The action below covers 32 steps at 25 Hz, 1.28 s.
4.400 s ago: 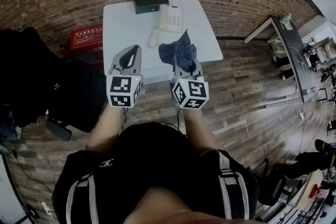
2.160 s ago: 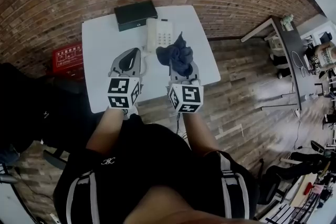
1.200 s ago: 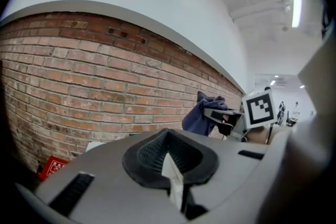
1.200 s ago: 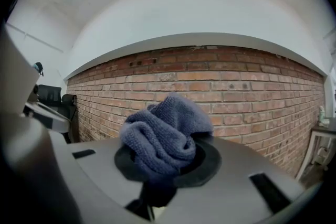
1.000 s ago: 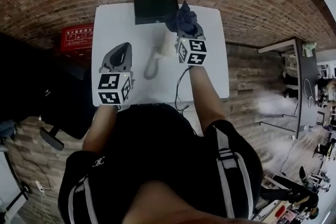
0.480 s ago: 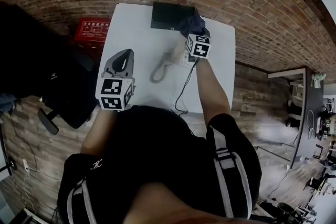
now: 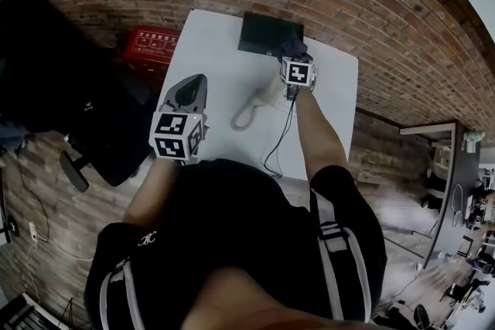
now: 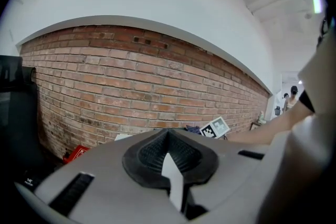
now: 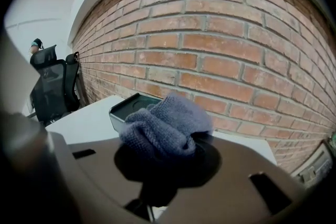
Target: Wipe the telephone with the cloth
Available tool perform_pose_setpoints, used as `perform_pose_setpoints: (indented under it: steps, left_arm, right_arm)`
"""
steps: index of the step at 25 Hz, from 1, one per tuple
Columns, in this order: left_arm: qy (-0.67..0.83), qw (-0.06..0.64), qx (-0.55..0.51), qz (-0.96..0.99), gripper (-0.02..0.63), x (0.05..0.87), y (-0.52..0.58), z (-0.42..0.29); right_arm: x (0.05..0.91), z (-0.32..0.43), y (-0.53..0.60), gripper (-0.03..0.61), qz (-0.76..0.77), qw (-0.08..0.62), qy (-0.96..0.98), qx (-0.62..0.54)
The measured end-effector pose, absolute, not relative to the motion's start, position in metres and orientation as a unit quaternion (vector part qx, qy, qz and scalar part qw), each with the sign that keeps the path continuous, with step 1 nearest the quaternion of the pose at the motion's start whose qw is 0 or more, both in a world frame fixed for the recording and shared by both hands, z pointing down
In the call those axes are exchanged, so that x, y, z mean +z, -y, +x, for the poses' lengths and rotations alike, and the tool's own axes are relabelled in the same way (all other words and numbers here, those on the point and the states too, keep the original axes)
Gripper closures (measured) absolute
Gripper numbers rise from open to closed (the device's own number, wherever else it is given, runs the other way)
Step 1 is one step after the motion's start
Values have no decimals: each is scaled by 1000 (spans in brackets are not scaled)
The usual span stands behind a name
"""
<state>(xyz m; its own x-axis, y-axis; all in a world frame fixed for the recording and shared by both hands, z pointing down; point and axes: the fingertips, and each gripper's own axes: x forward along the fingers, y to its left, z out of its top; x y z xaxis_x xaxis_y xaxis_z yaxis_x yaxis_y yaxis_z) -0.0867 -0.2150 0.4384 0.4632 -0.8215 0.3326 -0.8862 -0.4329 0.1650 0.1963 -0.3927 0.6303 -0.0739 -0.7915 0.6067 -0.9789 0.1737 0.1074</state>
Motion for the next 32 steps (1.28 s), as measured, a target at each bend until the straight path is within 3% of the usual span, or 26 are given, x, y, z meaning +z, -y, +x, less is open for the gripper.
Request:
perform_pose_setpoints:
  steps: [7,11,16,20,32]
  left_arm:
    - [512,161,106,837,620,441,232,-91]
    - [509,160,104,839,620,442,241,-86]
    - [503,163,105,842,620,446,249,-75]
    - [496,167,113,845,620,452,247,-66]
    - [511,190,109,832,620,463,236,-69]
  right_arm:
    - [646,186,390,517,620,286,719,131]
    - [646,185,387,515,617,243,736,136]
    - [647,183,384,515,605,259,742,131]
    - [646,185,377,515,610,225,745,149]
    - [644,171,337,515,617,207,748,128]
